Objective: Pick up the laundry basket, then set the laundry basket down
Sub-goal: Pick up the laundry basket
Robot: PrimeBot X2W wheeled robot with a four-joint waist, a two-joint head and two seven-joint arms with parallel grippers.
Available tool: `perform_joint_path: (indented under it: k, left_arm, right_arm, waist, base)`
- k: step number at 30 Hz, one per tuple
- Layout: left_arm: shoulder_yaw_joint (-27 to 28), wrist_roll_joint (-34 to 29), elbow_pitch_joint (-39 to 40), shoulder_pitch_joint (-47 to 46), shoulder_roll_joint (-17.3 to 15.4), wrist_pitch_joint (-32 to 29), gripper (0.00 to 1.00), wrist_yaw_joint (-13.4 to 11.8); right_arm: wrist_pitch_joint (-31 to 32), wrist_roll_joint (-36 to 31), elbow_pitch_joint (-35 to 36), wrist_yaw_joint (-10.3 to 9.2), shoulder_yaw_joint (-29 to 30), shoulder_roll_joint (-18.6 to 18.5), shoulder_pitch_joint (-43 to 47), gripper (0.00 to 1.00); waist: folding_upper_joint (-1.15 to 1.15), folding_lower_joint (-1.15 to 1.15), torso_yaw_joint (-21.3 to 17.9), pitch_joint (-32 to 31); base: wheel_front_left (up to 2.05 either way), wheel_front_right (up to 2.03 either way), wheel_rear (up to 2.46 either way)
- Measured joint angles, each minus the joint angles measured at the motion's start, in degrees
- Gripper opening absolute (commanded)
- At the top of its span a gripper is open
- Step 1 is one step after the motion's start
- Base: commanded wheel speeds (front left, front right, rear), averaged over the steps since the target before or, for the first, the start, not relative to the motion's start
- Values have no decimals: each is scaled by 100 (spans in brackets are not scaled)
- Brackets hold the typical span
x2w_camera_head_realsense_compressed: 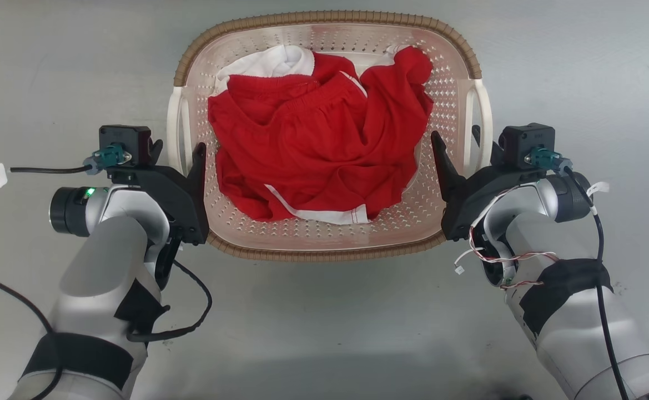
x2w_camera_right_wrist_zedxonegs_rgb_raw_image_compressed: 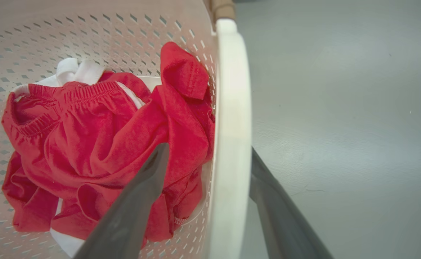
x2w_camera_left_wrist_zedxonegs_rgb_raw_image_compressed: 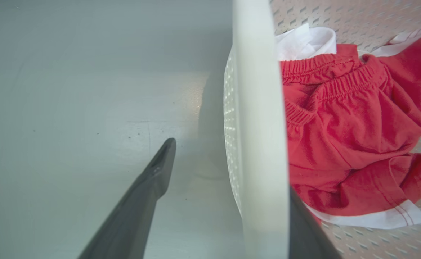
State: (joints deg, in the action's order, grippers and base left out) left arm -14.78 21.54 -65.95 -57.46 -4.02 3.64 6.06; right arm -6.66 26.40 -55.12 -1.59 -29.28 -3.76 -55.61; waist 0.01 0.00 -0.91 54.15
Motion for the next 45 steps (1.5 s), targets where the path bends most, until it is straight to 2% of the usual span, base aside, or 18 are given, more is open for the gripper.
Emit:
perform_joint_path:
  k: [3,4,5,6,7,8,11,24,45]
  left_arm:
    - [-5,0,-56,-30,27,34,100,1]
    - [-5,0,-75,-48,35,56,100,1]
    - [-7,0,-93,-74,42,58,95,1]
    - [-7,0,-113,-98,45,66,74,3]
    - [-10,0,-130,-116,47,89,37,5]
    - [-14,0,-141,-126,53,110,0,8]
    - [-31,2,-192,-151,166,155,0,41]
    - [-30,8,-415,-244,200,305,0,51]
    - [-31,158,-687,41,292,299,0,52]
  right_arm:
    - [-4,80,-34,-44,-55,1,-28,100]
    - [-5,107,-45,-44,-73,0,-38,89]
    - [-5,137,-56,-52,-88,0,-52,43]
    - [-8,181,-67,-54,-103,0,-64,24]
    - [-18,194,-81,-69,-129,0,-86,0]
    - [-18,204,-98,-70,-158,0,-114,0]
    - [-41,305,-118,-103,-185,34,-190,0]
    - [-108,472,-360,-151,-347,37,-291,0]
    - [-130,861,-779,-123,-641,105,-132,0]
  waist:
    - [0,-1,26,36]
    - [0,0,30,46]
    - [-1,0,34,55]
    - [-1,-1,38,64]
    - [-1,0,41,72]
    - [-1,0,43,80]
    - [-1,-1,49,98]
    - [-2,-1,66,87]
    - [-1,0,59,-564]
  base:
    - [0,0,0]
    - [0,0,0]
    - [0,0,0]
    - [0,0,0]
    - [0,0,0]
    - [0,0,0]
    - [0,0,0]
    - [0,0,0]
    - [0,0,0]
